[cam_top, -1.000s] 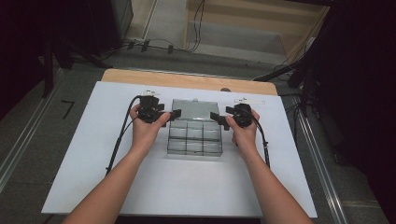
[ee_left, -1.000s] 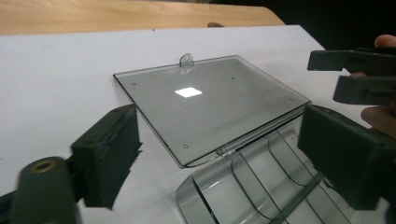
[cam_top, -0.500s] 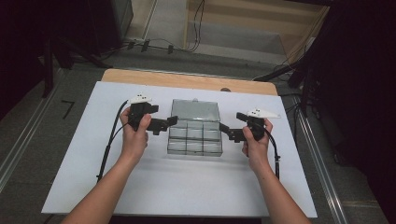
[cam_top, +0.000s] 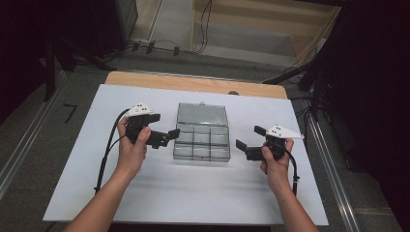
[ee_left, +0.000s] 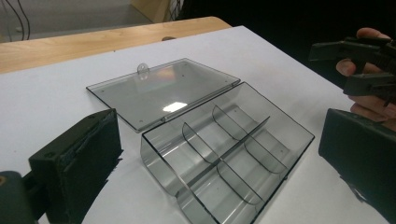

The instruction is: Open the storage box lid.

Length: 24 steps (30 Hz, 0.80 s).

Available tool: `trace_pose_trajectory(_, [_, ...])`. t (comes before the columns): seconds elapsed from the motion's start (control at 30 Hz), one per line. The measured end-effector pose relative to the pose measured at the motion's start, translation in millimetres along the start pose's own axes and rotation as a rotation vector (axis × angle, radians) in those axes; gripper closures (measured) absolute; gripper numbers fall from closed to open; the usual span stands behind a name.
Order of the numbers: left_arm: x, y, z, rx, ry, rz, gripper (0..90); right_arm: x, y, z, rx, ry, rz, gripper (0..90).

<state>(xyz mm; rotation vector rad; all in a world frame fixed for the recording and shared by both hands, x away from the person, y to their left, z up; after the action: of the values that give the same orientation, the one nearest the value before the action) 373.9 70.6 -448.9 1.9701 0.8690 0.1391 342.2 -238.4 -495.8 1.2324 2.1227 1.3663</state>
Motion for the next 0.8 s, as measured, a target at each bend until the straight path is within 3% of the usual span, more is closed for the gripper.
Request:
trace_pose_trajectory(0.17, [-4.4,-6.3,-8.4,0.002,-0.004,0.014,0.0,4.8,-9.1,-12.6,-0.003,-0.008,-0.034,0.0])
trace_pose_trajectory(0.43, [-9.2,-19.7,-21.8,0.019,0.005,0.025,0.0,3.9,-24.6,-31.2,-0.03,-0.013,-0.008,0.0])
trace_pose_trajectory(0.8, [-7.1,-43.5,-36.5,0.038,0.016,0.011,0.0,4.7,-40.9,-54.5,-0.032,-0.02,-0.019,0.0])
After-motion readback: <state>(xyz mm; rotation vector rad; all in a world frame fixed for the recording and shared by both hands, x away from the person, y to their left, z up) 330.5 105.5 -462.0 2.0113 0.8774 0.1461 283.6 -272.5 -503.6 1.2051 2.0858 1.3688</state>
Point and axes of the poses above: each handheld gripper's, and its own axes: z roughly forward along the jaws, y roughly out of its top, x roughly to its left, the point moved 7 cm from there along z, roughly forward along the jaws, and after that the axes turned 6 degrees about x, right-handed, at the moved point
